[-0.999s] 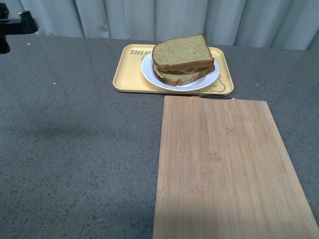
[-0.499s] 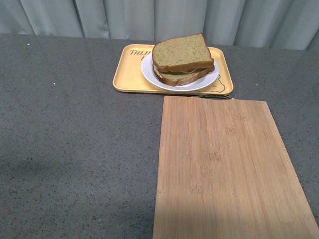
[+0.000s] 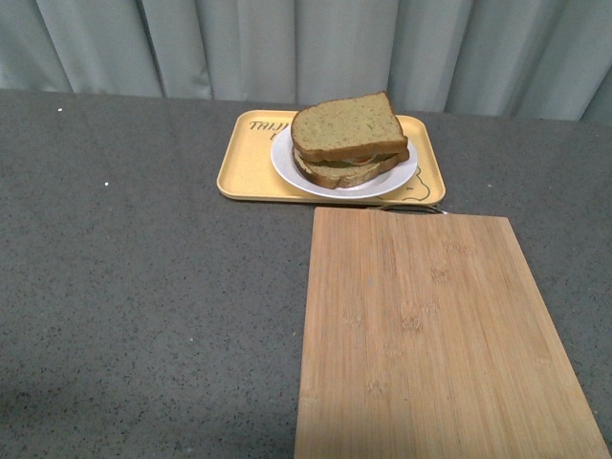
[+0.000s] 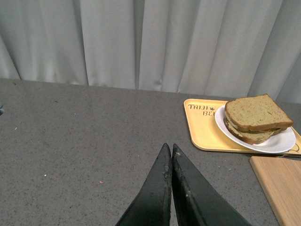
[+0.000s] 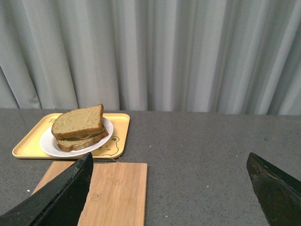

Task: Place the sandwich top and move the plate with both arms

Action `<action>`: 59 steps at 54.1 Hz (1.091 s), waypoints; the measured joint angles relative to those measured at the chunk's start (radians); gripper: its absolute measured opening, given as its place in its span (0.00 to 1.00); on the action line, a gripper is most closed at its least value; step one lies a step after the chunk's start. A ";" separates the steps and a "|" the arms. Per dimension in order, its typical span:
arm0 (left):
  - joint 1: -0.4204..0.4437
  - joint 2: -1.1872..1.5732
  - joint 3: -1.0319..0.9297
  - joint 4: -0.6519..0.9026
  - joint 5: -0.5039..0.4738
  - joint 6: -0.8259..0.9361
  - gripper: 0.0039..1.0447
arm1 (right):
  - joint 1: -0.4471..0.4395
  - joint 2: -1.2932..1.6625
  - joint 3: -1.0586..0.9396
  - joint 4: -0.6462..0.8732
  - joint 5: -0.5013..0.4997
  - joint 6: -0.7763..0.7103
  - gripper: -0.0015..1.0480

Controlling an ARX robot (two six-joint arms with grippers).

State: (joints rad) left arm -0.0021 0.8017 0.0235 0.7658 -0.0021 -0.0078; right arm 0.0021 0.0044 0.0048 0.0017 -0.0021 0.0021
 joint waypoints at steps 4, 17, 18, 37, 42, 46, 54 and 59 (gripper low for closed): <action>0.000 -0.076 -0.004 -0.067 0.000 0.000 0.03 | 0.000 0.000 0.000 0.000 0.000 0.000 0.91; 0.000 -0.232 -0.005 -0.205 0.000 0.000 0.03 | 0.000 0.000 0.000 0.000 0.000 0.000 0.91; 0.000 -0.238 -0.005 -0.211 0.000 0.000 0.03 | 0.000 0.000 0.000 0.000 0.000 0.000 0.91; 0.000 -0.416 -0.005 -0.378 0.000 0.000 0.03 | 0.000 0.000 0.000 0.000 0.000 0.000 0.91; 0.000 -0.464 -0.005 -0.425 0.000 0.000 0.03 | 0.000 0.000 0.000 0.000 0.000 0.000 0.91; 0.000 -0.490 -0.005 -0.449 0.000 0.000 0.03 | 0.000 0.000 0.000 0.000 0.000 0.000 0.91; 0.000 -0.538 -0.005 -0.498 0.000 0.000 0.03 | 0.000 0.000 0.000 0.000 0.000 0.000 0.91; 0.000 -0.565 -0.005 -0.526 0.000 0.000 0.03 | 0.000 0.000 0.000 0.000 0.000 0.000 0.91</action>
State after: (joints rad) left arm -0.0021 0.2363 0.0185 0.2401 -0.0017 -0.0078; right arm 0.0021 0.0044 0.0048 0.0017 -0.0021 0.0021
